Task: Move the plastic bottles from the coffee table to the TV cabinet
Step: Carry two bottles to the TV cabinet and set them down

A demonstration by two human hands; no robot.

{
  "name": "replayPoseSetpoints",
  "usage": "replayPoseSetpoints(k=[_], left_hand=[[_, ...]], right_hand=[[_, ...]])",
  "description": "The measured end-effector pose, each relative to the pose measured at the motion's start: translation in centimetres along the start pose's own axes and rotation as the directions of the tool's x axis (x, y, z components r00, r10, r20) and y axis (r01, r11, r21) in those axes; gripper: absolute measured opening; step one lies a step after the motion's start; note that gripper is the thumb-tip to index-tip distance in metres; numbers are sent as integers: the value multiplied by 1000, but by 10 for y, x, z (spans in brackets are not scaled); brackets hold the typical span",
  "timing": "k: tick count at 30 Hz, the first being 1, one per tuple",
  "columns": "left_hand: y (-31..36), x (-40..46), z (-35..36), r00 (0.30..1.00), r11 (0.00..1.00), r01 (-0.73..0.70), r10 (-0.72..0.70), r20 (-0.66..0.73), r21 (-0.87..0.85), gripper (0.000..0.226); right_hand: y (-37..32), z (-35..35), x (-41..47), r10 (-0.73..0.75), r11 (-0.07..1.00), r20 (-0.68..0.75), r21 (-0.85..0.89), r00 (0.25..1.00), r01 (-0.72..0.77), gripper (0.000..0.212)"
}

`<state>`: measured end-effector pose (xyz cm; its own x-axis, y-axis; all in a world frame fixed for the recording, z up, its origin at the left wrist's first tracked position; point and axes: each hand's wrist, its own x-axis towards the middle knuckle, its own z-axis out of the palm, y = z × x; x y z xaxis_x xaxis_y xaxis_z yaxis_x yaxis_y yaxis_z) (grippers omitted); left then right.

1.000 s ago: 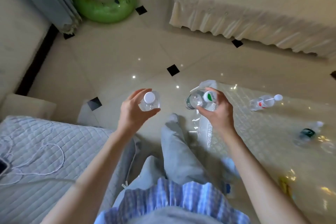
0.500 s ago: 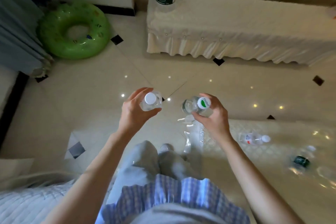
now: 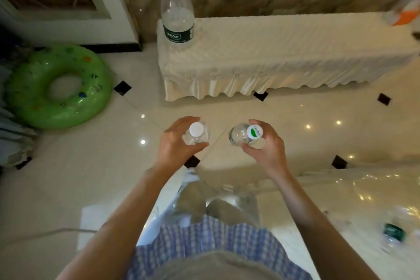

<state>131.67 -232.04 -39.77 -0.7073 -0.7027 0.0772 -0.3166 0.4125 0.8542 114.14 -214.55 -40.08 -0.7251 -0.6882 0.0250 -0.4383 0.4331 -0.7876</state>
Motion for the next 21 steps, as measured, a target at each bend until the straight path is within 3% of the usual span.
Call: replayPoseSetpoints(k=[7,21], left_hand=[[-13,110,-8,995,996,-77,75,60,46,64],[-36,318,67,999,998,-14,12,30,66,63]], right_hand=[[-9,15,92,79,996,-50,43,996,-77,61],[43,-4,327,95,995,46,11,994,-96,56]])
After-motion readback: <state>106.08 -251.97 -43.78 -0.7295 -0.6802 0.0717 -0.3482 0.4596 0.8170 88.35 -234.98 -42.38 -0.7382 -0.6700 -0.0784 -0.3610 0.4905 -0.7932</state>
